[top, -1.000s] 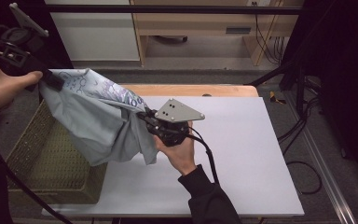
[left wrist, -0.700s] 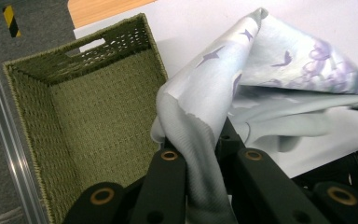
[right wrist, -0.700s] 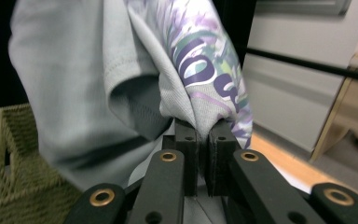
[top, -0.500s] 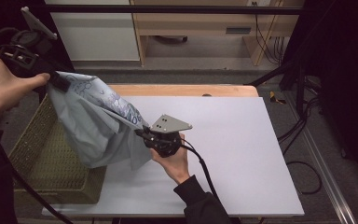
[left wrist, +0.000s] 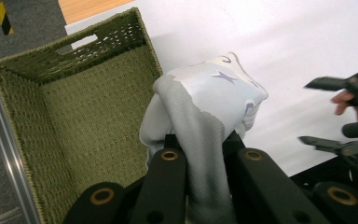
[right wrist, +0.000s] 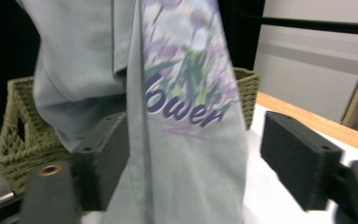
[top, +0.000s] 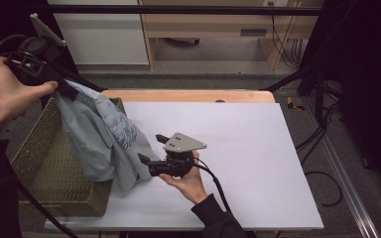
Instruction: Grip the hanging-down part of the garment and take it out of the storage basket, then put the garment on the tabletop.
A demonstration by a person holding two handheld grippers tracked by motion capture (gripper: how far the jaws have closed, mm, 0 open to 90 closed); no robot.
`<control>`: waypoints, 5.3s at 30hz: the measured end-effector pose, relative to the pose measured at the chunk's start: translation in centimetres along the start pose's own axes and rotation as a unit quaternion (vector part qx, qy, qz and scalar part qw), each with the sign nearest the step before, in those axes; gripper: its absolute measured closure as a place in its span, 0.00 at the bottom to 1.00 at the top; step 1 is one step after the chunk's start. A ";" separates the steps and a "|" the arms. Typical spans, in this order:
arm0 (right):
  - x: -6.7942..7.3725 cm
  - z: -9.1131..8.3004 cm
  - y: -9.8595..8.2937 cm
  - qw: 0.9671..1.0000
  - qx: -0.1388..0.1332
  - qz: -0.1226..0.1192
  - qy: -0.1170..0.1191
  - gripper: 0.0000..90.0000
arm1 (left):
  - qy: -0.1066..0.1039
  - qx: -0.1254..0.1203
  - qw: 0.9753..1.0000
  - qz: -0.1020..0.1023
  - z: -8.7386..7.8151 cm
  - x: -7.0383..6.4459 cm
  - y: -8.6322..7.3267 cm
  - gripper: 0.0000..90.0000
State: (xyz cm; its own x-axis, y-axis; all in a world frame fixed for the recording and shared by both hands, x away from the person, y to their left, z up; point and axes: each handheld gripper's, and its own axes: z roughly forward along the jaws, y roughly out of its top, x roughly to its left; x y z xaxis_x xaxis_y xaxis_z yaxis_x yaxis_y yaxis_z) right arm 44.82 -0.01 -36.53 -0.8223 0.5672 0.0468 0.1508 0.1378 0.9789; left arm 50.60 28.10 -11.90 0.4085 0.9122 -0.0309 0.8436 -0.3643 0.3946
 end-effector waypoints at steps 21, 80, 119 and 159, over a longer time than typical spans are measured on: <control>-4.7 -9.6 -3.0 0.993 -0.039 0.028 -0.109 0.03 | -0.003 0.007 1.000 -0.004 0.5 0.2 0.1 0.94; -6.9 -18.3 -10.0 0.978 -0.030 0.058 -0.200 0.00 | -0.020 0.008 1.000 -0.005 1.1 -0.2 0.6 0.94; -6.9 -18.8 -10.0 0.978 -0.026 0.066 -0.195 0.00 | -0.077 0.005 0.970 0.232 5.5 -20.2 5.4 0.94; -7.1 -18.8 -10.1 0.979 -0.036 0.072 -0.187 0.00 | -0.146 0.045 0.961 0.229 23.7 -20.5 1.3 0.93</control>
State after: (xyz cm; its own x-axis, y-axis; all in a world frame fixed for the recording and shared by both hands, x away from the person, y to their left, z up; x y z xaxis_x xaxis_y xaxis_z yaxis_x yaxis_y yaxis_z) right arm 38.77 -20.72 -43.01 -0.5344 0.8363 0.1228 0.2001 -0.0160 0.9796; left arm 51.61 4.47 -32.46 0.8134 0.5658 -0.1354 0.5737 -0.7416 0.3476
